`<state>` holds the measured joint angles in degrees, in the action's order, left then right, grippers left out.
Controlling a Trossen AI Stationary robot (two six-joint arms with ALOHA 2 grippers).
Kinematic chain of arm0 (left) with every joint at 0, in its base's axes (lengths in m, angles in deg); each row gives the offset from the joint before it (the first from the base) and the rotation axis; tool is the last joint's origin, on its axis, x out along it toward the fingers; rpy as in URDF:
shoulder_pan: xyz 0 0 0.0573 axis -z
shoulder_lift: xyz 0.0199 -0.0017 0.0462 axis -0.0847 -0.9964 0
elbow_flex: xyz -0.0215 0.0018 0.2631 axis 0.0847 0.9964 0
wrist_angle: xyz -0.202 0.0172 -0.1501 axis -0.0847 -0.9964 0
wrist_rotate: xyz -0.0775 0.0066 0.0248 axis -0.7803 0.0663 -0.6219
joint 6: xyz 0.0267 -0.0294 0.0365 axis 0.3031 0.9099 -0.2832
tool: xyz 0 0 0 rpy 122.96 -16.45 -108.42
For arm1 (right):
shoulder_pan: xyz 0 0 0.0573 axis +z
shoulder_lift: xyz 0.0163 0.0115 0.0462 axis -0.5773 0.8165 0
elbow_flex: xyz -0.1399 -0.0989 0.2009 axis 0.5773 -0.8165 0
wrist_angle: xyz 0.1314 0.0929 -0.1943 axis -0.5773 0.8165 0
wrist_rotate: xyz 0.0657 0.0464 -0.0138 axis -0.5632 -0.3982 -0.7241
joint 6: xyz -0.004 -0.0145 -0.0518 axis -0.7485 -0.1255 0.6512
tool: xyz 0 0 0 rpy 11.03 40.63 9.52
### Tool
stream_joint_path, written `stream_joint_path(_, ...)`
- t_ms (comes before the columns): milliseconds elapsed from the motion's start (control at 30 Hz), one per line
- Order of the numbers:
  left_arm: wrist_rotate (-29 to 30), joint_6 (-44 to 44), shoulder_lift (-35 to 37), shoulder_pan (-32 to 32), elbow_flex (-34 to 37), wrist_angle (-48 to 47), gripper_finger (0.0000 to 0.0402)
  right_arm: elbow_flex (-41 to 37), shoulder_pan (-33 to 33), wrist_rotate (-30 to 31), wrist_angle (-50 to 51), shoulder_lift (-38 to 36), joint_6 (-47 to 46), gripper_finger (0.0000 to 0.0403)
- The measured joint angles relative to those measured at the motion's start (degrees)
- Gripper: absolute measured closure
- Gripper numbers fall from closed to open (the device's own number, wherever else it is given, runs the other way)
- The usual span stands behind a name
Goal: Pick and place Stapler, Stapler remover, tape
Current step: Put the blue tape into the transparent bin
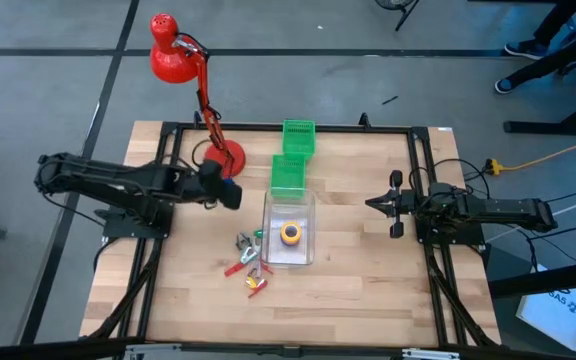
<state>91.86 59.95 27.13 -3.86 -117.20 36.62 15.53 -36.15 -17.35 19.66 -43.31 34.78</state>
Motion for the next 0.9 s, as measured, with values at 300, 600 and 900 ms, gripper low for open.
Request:
stream_joint_path(300, 1.7, -10.4, 2.2, -5.5, 0.0, 18.1, 0.0364, 0.0, 0.0, 0.0, 0.0, 0.0, 0.0, 0.0382)
stream_joint_path(600, -1.3, -16.6, 2.1, -9.4, 0.0, 33.6, 0.0364, 0.0, 0.0, 0.0, 0.0, 0.0, 0.0, 0.0382)
stream_joint_path(900, -2.4, -16.8, 2.0, -9.8, 0.0, 33.7, 0.0364, 0.0, 0.0, 0.0, 0.0, 0.0, 0.0, 0.0382)
